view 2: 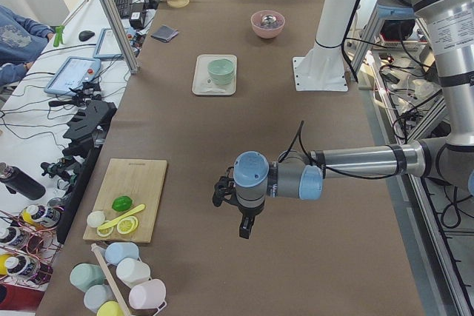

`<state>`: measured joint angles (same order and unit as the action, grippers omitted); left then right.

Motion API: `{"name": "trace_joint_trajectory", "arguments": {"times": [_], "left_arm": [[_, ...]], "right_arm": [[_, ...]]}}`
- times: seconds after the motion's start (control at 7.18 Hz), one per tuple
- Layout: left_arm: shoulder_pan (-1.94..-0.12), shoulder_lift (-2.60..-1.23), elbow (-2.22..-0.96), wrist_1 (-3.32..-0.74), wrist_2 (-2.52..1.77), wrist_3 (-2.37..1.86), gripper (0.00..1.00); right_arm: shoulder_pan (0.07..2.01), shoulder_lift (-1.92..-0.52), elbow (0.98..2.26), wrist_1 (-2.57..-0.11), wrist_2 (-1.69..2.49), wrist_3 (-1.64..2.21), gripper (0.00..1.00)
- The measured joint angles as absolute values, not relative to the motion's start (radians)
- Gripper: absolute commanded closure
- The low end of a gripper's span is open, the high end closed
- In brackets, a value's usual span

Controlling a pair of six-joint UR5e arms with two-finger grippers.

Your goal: Stack green bowls together

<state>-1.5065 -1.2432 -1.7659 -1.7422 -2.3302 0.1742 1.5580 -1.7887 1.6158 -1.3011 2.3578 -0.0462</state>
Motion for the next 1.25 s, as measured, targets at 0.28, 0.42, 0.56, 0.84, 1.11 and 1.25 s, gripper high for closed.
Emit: {"name": "trace_joint_trajectory", "arguments": {"times": [0.28,0.42,0.56,0.84,1.11,1.25], "left_arm": [[-1.514,-1.244,-1.767,-1.742,-2.331,0.175,0.02],[-1.517,-1.243,-1.765,-1.742,-2.331,0.176,0.02],[-1.518,-1.243,-1.759,-1.743,-2.332,0.176,0.02],[-1.519,-1.243,-1.745,-1.744,-2.332,0.177,0.02],[-1.519,-1.243,-1.740,-1.744,-2.355,0.174,0.02],[-1.520,-1.241,-1.739,-1.744,-2.391,0.161,0.02]], "right_arm": [[1.546,-1.784,1.618,-1.322,2.346,-0.050,0.00],[1.533,-1.777,1.620,-1.351,2.346,-0.051,0.00],[1.526,-1.766,1.621,-1.372,2.347,-0.052,0.00],[1.523,-1.756,1.623,-1.388,2.352,-0.052,0.00],[1.521,-1.753,1.625,-1.391,2.353,-0.052,0.00],[1.521,-1.755,1.626,-1.390,2.354,-0.052,0.00]]}}
